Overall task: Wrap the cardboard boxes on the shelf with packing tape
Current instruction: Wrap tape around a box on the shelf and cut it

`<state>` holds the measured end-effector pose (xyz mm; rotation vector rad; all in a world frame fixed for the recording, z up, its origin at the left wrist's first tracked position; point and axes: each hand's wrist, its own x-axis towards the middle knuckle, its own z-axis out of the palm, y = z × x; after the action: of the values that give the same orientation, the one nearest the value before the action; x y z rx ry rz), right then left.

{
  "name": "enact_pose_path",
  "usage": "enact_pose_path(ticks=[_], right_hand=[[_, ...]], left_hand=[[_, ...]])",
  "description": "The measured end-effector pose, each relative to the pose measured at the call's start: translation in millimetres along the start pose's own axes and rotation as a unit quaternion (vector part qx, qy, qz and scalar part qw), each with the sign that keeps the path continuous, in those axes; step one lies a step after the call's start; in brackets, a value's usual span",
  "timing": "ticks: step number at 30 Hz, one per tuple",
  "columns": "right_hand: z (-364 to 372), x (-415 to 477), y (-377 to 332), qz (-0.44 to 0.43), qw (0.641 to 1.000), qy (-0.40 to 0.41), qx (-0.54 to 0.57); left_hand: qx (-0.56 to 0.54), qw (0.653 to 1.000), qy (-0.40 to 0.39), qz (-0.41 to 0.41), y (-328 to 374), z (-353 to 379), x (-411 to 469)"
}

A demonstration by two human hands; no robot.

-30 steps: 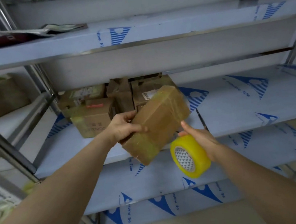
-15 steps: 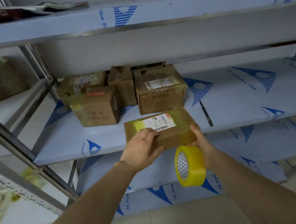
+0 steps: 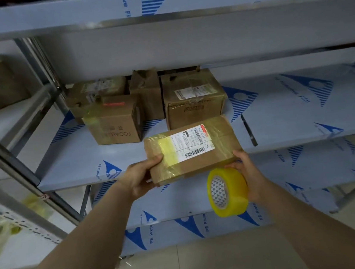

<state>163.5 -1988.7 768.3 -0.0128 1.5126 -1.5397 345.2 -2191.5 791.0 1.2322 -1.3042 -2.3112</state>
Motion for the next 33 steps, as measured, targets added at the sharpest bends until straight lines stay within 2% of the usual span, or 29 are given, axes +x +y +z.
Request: enact_pose_path(ticks=[6, 8, 12, 14, 16, 18, 22, 24, 29, 30, 33], right_hand=[[2, -13, -19, -0.068, 0.994, -0.08, 0.026], [7, -17, -25, -0.078, 0.992, -0.1, 0.015], [18, -24, -52, -0.097, 0.987, -0.112, -0.062], [24, -26, -71, -0.127, 0.976, -0.096, -0.151], [31, -27, -87, -0.191, 0.933, -0.026, -0.304], [42, -24, -93, -0.245, 0.864, 0.011, -0.439], [62, -2, -75, -0.243, 0.719, 0.022, -0.651], [67, 12, -60, -0.24, 0.656, 0.033, -0.715], [81, 39, -39, -0.253, 0.551, 0.037, -0.794], [82, 46, -37, -0.258, 0.546, 0.048, -0.796], [85, 58, -37, -0.252, 0.593, 0.032, -0.764]], left_hand=[[-0.021, 0.994, -0.088, 0.057, 24, 1, -17], [-0.037, 0.994, -0.081, 0.056, 34, 6, -22], [-0.062, 0.992, -0.051, 0.093, 50, 4, -28], [-0.076, 0.988, -0.044, 0.129, 58, -5, -34], [-0.078, 0.985, -0.022, 0.154, 64, -18, -39], [-0.089, 0.98, -0.005, 0.176, 68, -30, -43], [-0.11, 0.971, 0.02, 0.212, 69, -50, -51], [-0.106, 0.971, 0.025, 0.214, 68, -60, -55], [-0.08, 0.977, 0.013, 0.196, 66, -80, -64], [-0.083, 0.978, 0.008, 0.193, 65, -81, -65], [-0.084, 0.978, 0.0, 0.189, 66, -84, -66]])
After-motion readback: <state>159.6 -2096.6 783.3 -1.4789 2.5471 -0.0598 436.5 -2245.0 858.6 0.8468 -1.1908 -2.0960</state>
